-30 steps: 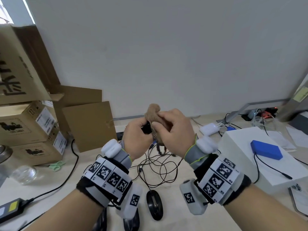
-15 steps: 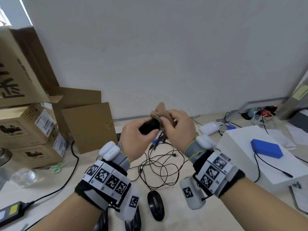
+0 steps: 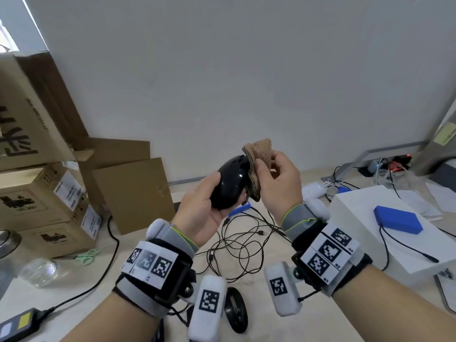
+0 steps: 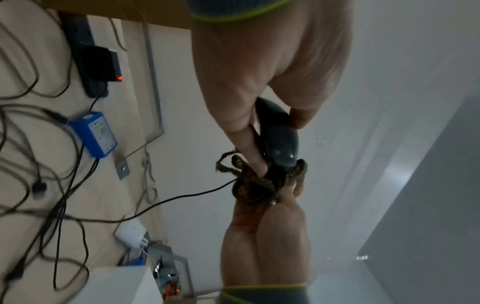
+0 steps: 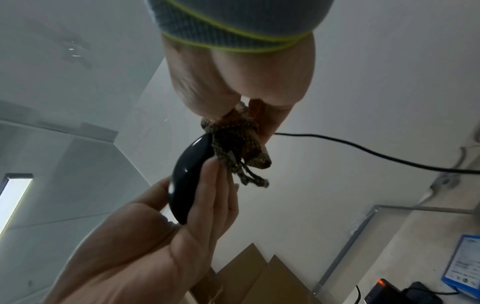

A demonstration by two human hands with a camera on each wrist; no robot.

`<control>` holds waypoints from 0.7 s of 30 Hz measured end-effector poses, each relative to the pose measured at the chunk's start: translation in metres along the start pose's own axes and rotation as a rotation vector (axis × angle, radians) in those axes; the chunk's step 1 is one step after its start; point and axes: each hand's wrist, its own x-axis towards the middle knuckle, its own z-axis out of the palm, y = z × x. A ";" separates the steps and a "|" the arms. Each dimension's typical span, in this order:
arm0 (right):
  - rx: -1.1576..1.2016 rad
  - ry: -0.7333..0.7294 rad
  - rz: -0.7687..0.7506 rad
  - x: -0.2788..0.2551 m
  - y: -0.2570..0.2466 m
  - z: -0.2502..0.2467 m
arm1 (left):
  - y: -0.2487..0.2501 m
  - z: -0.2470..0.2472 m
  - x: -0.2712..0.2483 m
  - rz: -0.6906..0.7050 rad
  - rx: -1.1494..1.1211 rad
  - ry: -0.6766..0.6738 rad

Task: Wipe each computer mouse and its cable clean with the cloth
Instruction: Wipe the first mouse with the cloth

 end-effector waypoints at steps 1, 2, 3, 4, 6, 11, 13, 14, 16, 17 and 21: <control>-0.003 0.010 -0.012 0.001 -0.002 0.000 | 0.000 0.002 -0.002 -0.013 0.098 -0.020; -0.013 0.018 -0.015 0.002 -0.003 0.000 | -0.001 0.004 -0.004 -0.020 0.212 -0.016; -0.022 0.019 -0.014 0.002 -0.003 0.002 | -0.001 0.008 -0.003 -0.016 0.313 0.007; -0.038 -0.001 -0.014 -0.002 -0.001 0.004 | -0.001 0.010 -0.002 -0.005 0.372 0.049; -0.100 -0.054 -0.067 -0.013 0.002 0.008 | 0.001 0.014 0.005 0.025 0.400 0.125; -0.181 -0.188 -0.349 -0.032 0.004 0.009 | 0.002 0.007 0.012 0.033 0.415 0.162; -0.182 -0.142 -0.306 -0.020 0.008 0.007 | 0.004 0.004 0.009 -0.002 0.381 0.108; -0.181 -0.100 -0.229 -0.011 0.012 0.005 | 0.004 0.004 0.007 -0.023 0.365 0.083; -0.154 -0.049 -0.080 -0.003 0.014 0.006 | 0.005 0.004 0.003 -0.045 0.356 0.057; -0.148 -0.040 -0.059 -0.005 0.012 0.008 | 0.005 0.005 0.003 -0.040 0.358 0.059; -0.160 -0.140 -0.308 -0.042 -0.008 0.017 | 0.005 0.011 0.007 0.046 0.386 0.077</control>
